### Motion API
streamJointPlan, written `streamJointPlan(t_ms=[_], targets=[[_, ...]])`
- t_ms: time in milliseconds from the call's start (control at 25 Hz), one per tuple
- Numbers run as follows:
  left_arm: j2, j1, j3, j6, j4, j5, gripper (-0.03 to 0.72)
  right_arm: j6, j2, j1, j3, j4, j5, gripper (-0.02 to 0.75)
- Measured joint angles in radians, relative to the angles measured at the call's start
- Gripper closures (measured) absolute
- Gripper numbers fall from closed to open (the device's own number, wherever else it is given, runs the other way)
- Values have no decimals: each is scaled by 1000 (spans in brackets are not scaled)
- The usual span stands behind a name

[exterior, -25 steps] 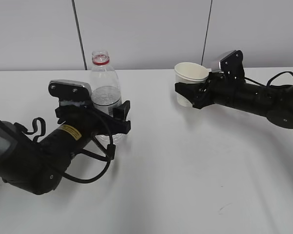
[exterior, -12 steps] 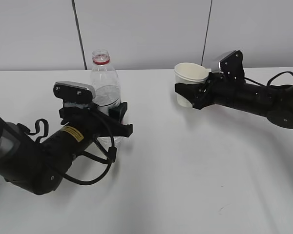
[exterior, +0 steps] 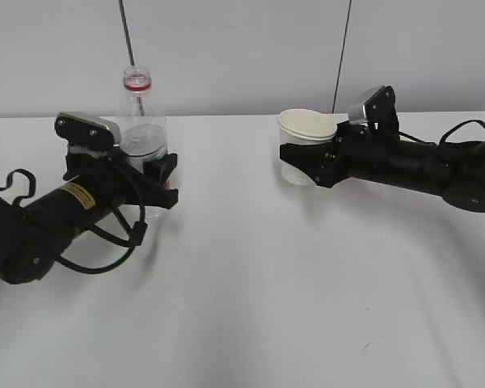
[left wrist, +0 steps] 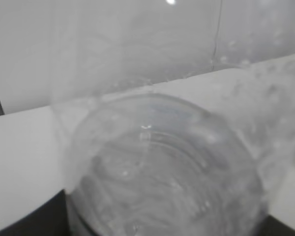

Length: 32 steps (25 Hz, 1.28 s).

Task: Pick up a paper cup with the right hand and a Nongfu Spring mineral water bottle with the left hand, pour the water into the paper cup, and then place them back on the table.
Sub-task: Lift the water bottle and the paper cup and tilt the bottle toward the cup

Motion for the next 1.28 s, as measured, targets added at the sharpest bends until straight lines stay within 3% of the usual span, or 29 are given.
streamJointPlan(t_ms=[160, 320, 760, 1280], targets=[[-7, 96, -77, 0, 182, 52, 323, 5, 0, 29, 0, -6, -33, 256], [-7, 135, -174, -1, 342, 147, 323, 7, 0, 93, 0, -8, -42, 256], [-7, 216, -374, -1, 595, 263, 323, 7, 0, 220, -18, -16, -44, 256], [-7, 226, -384, 215, 652, 250, 323, 11, 20, 257, -114, -18, 12, 256]])
